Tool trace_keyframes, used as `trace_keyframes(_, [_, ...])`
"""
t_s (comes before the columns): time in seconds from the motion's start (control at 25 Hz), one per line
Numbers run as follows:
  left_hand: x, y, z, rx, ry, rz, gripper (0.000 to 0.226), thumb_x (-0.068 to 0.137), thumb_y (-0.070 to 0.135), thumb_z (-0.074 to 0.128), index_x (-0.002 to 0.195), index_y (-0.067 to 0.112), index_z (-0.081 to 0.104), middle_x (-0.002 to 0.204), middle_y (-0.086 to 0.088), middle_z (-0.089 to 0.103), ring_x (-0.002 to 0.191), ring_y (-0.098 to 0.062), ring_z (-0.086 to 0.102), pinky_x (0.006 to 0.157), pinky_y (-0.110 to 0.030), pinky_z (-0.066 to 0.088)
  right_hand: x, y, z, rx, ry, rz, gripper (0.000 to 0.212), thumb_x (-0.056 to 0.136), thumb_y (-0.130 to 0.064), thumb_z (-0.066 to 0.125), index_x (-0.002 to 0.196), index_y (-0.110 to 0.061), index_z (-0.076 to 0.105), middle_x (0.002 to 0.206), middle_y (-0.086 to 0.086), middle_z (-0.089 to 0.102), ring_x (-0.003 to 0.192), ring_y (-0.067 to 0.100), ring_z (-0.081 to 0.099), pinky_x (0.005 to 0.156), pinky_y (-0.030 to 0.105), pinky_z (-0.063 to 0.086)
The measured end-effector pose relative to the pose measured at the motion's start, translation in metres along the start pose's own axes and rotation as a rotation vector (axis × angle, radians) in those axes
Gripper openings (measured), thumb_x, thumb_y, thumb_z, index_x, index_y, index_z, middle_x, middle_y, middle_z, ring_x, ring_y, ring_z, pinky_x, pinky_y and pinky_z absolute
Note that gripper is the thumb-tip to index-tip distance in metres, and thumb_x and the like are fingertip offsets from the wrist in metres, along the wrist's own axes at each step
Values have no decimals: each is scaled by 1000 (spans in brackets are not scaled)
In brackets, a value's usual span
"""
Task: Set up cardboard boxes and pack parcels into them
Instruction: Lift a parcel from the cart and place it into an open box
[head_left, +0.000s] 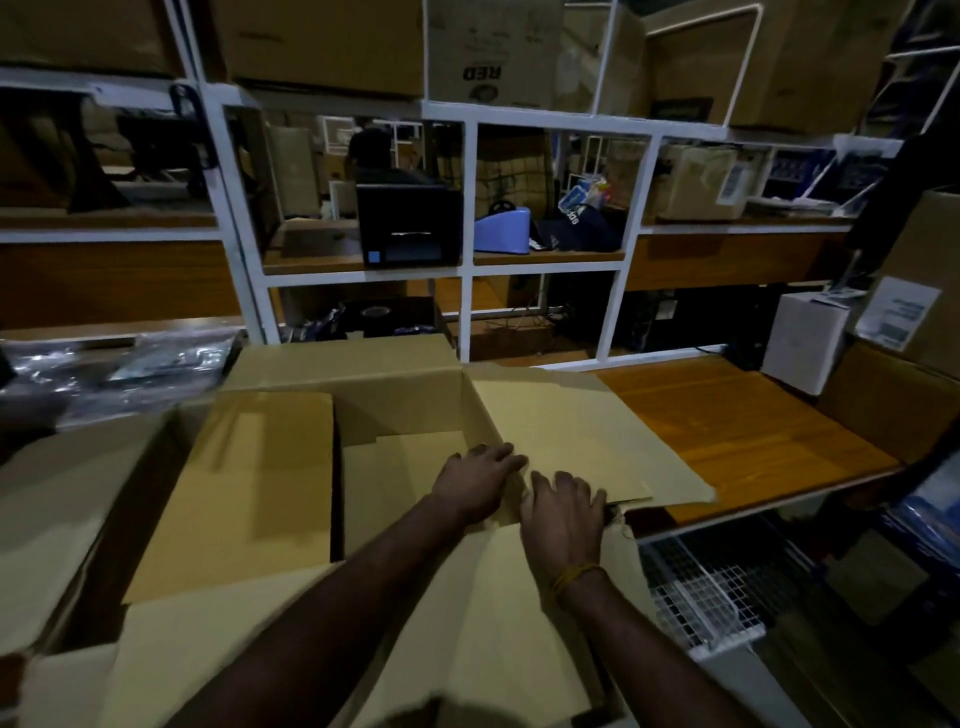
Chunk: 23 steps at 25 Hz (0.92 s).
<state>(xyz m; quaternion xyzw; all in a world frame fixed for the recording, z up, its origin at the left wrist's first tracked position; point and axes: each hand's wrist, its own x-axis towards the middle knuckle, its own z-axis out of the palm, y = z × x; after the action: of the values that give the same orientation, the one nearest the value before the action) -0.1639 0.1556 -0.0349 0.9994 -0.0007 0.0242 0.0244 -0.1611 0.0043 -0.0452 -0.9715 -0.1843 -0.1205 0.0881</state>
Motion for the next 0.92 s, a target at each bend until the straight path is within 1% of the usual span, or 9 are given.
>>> trace_keyframes(0.08, [-18,-2,3,51,28,-69,60,99,26,52,153,33,27,162,1,26,144,-30,32,109,-55,37,-6,-7,6,73,13,-40,38,98,-36,46,134,-27,56,134,7,57,125,28,50,110,53,29])
trace_keyframes(0.2, [-50,-5,0,64,115,-222,58,101,32,49,155,32,26,165,-3,19,150,-33,20,116,-58,26,-13,-23,13,140,19,-148,36,98,-30,47,131,-27,59,131,6,59,125,25,51,111,50,32])
trace_keyframes(0.32, [-94,-13,1,20,213,-351,50,103,35,45,152,31,34,164,-6,21,151,-32,19,118,-53,28,-23,-48,15,225,-47,-275,39,100,-30,40,136,-28,55,131,1,61,120,21,55,107,42,39])
trace_keyframes(0.4, [-128,-23,6,10,301,-410,43,102,33,46,144,29,47,157,-9,36,145,-31,32,112,-46,37,-33,-69,11,300,-83,-369,39,102,-29,38,137,-28,55,129,-1,62,114,20,59,99,38,43])
trace_keyframes(0.48, [-162,-35,12,39,389,-474,36,98,31,54,134,27,58,142,-11,51,130,-30,48,98,-43,48,-43,-92,6,345,-110,-446,40,102,-28,37,136,-28,56,128,0,63,111,21,61,95,36,44])
trace_keyframes(0.56, [-190,-49,12,103,445,-520,34,94,31,61,127,26,60,133,-10,55,119,-30,53,88,-42,51,-51,-114,3,365,-151,-489,40,100,-27,36,135,-28,57,126,0,64,111,22,62,94,36,43])
trace_keyframes(0.68, [-221,-65,7,175,460,-558,34,93,32,63,126,28,59,136,-9,52,118,-28,52,85,-41,51,-56,-145,-1,370,-268,-500,39,97,-27,37,126,-26,62,121,3,67,109,26,63,89,38,46])
trace_keyframes(0.84, [-255,-84,7,181,472,-527,34,95,34,59,129,30,56,139,-7,50,118,-27,54,85,-40,53,-50,-180,0,396,-479,-394,30,92,-25,42,103,-17,69,109,8,70,100,31,64,76,32,46])
trace_keyframes(0.92, [-270,-91,7,167,508,-468,35,93,30,65,127,27,58,136,-8,53,114,-28,58,83,-40,55,-51,-186,-1,489,-434,-316,26,92,-20,45,95,-15,70,101,9,70,94,31,65,69,29,44])
